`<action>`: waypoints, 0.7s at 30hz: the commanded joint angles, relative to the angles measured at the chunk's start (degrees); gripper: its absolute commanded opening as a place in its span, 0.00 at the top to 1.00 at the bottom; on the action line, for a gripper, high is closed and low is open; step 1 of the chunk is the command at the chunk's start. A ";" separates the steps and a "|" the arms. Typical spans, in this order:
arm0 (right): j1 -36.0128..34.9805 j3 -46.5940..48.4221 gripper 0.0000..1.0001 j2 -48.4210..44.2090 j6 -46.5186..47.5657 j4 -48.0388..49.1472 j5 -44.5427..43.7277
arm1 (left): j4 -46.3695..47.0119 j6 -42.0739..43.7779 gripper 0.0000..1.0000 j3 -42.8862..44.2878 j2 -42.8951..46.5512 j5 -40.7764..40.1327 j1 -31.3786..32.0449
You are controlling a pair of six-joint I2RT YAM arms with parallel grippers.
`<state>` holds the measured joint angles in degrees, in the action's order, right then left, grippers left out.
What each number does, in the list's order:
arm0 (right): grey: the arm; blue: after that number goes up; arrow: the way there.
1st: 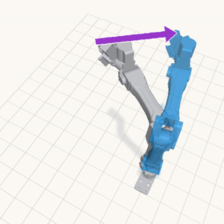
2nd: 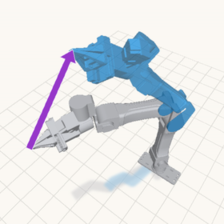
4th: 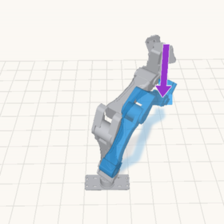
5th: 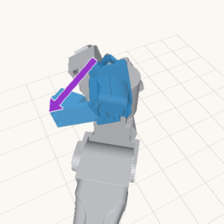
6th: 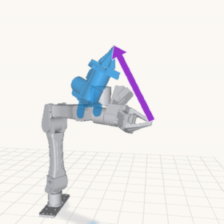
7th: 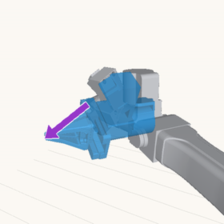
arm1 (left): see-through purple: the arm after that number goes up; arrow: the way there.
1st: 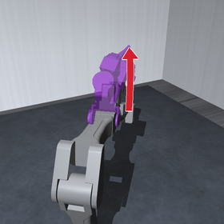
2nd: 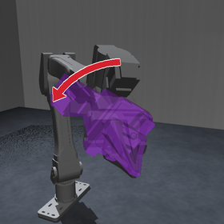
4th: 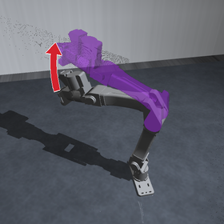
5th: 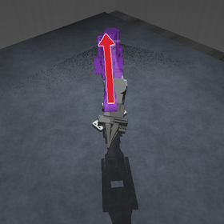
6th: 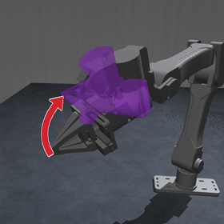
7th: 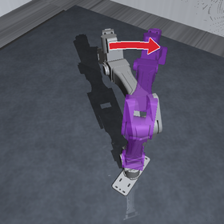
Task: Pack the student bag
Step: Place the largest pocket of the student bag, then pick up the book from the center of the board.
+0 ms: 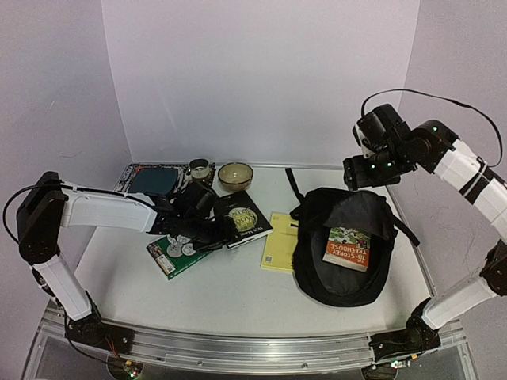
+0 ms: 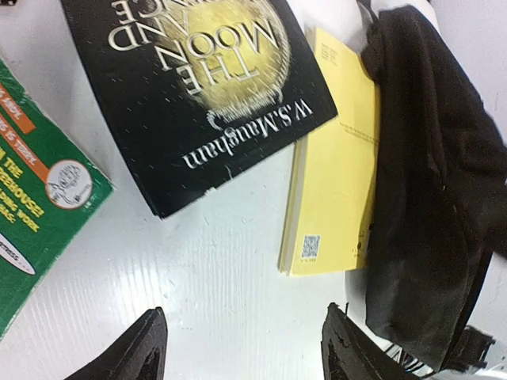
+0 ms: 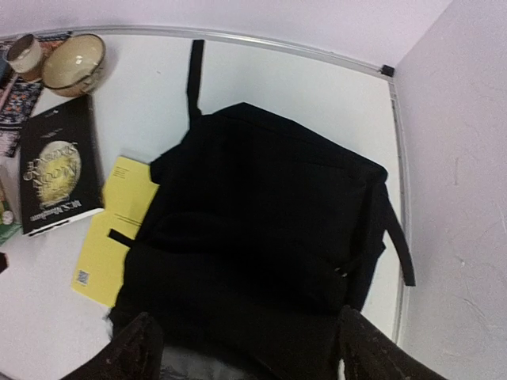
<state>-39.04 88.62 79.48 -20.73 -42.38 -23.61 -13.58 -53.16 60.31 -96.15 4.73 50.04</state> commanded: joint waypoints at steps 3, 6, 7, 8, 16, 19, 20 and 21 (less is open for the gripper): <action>-0.51 5.57 0.12 2.86 1.23 -3.02 12.72 | 0.85 -1.87 0.32 1.75 0.02 0.66 -3.04; -0.52 4.50 0.11 6.08 0.89 -0.41 18.46 | 0.83 -1.38 0.31 2.67 -0.63 0.53 -3.33; -0.51 3.91 0.11 7.39 0.57 0.62 20.25 | 0.82 -1.33 0.31 2.75 -0.93 0.54 -3.37; -0.51 3.01 0.11 8.61 0.04 2.08 22.60 | 0.80 -1.33 0.30 2.80 -1.22 0.56 -3.49; -0.51 2.04 0.12 20.82 -2.54 13.21 28.47 | 0.54 0.72 0.32 5.10 -3.53 0.18 -6.44; -0.51 4.30 0.15 26.83 -2.84 15.30 29.14 | -0.36 2.52 0.35 7.75 -5.86 0.29 -7.79; -0.54 5.10 0.16 28.63 -2.94 15.99 29.20 | -0.82 3.09 0.36 8.64 -6.55 0.14 -8.18; -0.55 5.85 0.17 30.41 -3.00 16.65 29.27 | -1.30 3.62 0.37 9.42 -7.43 0.20 -8.57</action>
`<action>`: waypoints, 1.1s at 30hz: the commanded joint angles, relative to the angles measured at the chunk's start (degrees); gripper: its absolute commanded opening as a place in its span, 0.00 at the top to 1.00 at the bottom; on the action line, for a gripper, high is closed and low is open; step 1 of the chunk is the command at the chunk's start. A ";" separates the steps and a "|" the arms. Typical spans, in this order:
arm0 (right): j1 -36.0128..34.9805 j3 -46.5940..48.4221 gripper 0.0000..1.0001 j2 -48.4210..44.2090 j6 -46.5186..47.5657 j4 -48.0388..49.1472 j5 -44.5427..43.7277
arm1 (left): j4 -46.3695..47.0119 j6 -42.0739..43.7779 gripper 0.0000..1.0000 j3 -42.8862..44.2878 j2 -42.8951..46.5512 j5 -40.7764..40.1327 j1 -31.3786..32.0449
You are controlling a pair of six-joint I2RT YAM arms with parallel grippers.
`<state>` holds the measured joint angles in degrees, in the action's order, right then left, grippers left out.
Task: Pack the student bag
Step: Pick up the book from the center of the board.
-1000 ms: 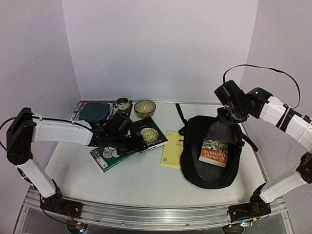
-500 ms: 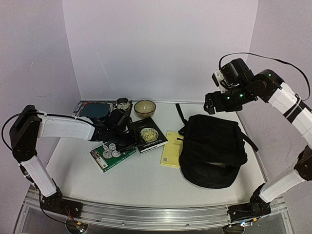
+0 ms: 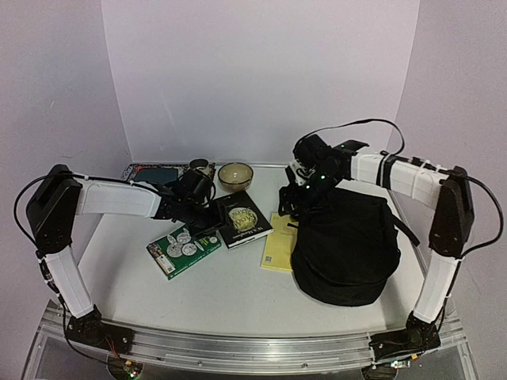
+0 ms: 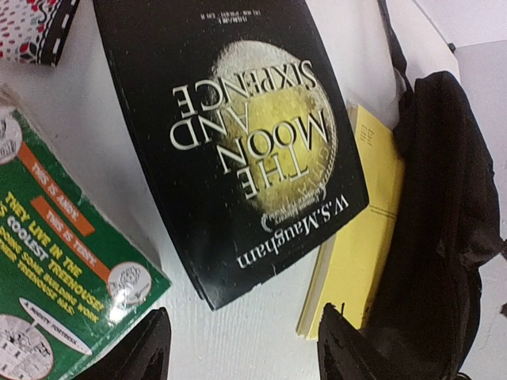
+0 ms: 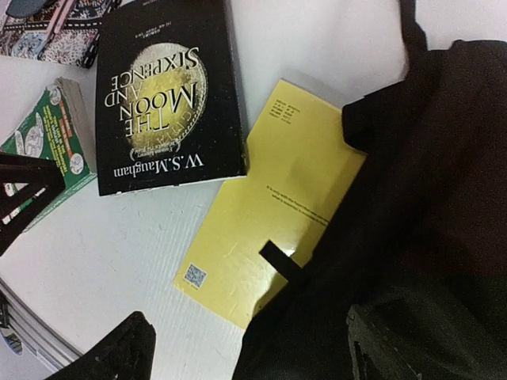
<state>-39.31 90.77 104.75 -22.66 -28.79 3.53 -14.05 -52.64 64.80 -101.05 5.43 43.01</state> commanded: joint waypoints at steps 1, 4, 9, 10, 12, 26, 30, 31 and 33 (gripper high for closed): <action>-0.27 4.54 0.18 7.02 -1.11 3.65 2.17 | -1.16 3.54 0.37 5.62 -3.49 -0.33 -1.90; -0.19 7.49 0.20 12.12 -1.29 4.98 1.89 | -2.06 4.95 0.40 8.10 -6.38 0.80 -2.82; -0.14 13.01 0.23 19.59 -2.19 6.20 3.52 | -3.60 7.16 0.44 11.18 -10.01 1.68 -3.52; -0.11 13.98 0.24 20.93 -2.35 6.55 3.82 | -3.84 7.45 0.45 11.63 -10.62 1.99 -3.69; -0.06 15.93 0.25 24.09 -2.54 7.10 4.73 | -4.23 7.97 0.46 12.53 -11.98 2.91 -3.93; 0.73 25.83 0.28 38.44 -5.36 9.21 13.18 | -5.32 8.42 0.50 15.09 -17.11 6.67 -4.14; 0.84 25.34 0.29 40.48 -6.97 10.59 15.68 | -5.30 8.06 0.52 14.98 -17.97 7.83 -4.15; 0.92 25.16 0.29 40.79 -7.31 10.93 16.53 | -5.33 7.88 0.52 14.93 -18.09 8.24 -4.16; 1.23 24.56 0.30 41.03 -8.10 11.96 18.46 | -5.33 7.68 0.53 14.97 -18.30 8.96 -4.15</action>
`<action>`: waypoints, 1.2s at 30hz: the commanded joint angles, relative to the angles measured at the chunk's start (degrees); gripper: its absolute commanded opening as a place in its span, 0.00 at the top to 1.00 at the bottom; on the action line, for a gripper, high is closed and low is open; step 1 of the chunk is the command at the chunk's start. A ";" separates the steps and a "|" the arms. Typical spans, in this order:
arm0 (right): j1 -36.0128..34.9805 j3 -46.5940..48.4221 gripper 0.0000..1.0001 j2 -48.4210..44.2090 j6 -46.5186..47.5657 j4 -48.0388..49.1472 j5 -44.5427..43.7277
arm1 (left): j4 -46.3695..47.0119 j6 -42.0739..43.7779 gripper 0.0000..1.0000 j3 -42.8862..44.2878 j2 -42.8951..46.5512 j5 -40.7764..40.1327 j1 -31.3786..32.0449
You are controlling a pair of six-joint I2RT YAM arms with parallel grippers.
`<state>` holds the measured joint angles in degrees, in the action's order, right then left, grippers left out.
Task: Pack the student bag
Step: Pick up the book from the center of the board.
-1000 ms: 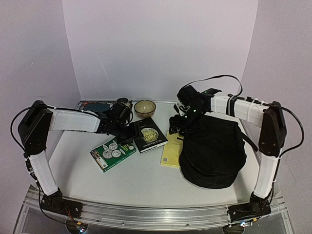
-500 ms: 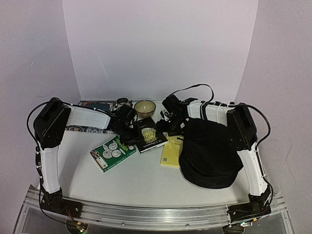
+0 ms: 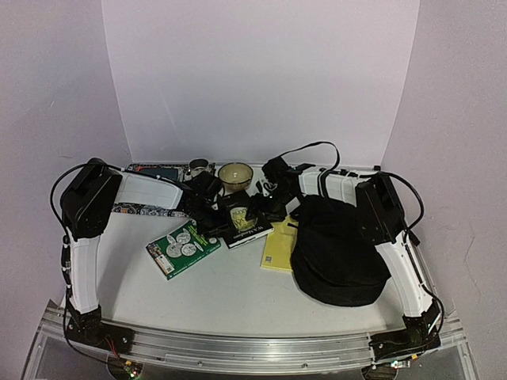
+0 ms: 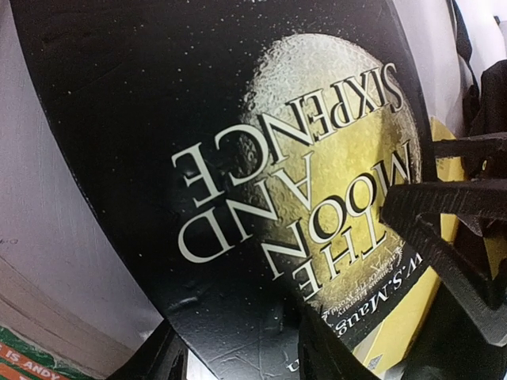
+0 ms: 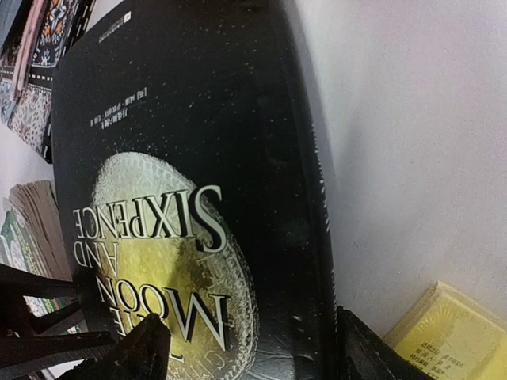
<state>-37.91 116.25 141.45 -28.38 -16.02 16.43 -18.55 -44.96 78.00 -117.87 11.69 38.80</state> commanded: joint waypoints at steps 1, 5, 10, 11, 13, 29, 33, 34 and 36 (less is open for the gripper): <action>0.03 -1.33 0.31 4.28 -2.85 -0.16 6.92 | -0.84 -0.08 0.53 1.82 -1.54 3.02 0.08; 0.64 -3.62 0.38 3.08 -4.74 3.09 12.46 | -0.21 -0.11 0.54 1.74 -1.34 4.31 0.06; 0.96 -6.28 0.47 0.05 -6.95 7.84 19.45 | 3.76 -1.34 0.55 -0.30 0.81 5.71 0.05; 0.99 -6.73 0.49 -0.53 -7.48 9.12 20.57 | 4.59 -1.62 0.56 -0.68 1.27 6.04 0.09; 0.99 -7.49 0.52 -1.85 -8.44 10.71 22.53 | 6.39 -2.03 0.56 -1.18 1.70 6.99 0.09; 1.33 -16.60 0.66 -11.89 -16.09 23.38 29.60 | 17.06 -6.13 0.58 -6.85 6.71 13.37 0.37; 1.34 -18.54 0.73 -14.06 -16.83 24.60 29.22 | 18.32 -6.89 0.59 -7.95 7.16 13.99 0.47; 1.30 -18.87 0.75 -14.30 -16.95 24.63 29.18 | 18.82 -6.92 0.59 -8.12 7.32 14.09 0.49; 1.29 -19.41 0.79 -14.64 -17.07 24.63 29.10 | 20.07 -6.81 0.59 -8.34 7.86 13.97 0.51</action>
<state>-33.15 97.21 132.21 -43.18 3.08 36.88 -10.02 -51.91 69.07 -113.80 19.19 37.17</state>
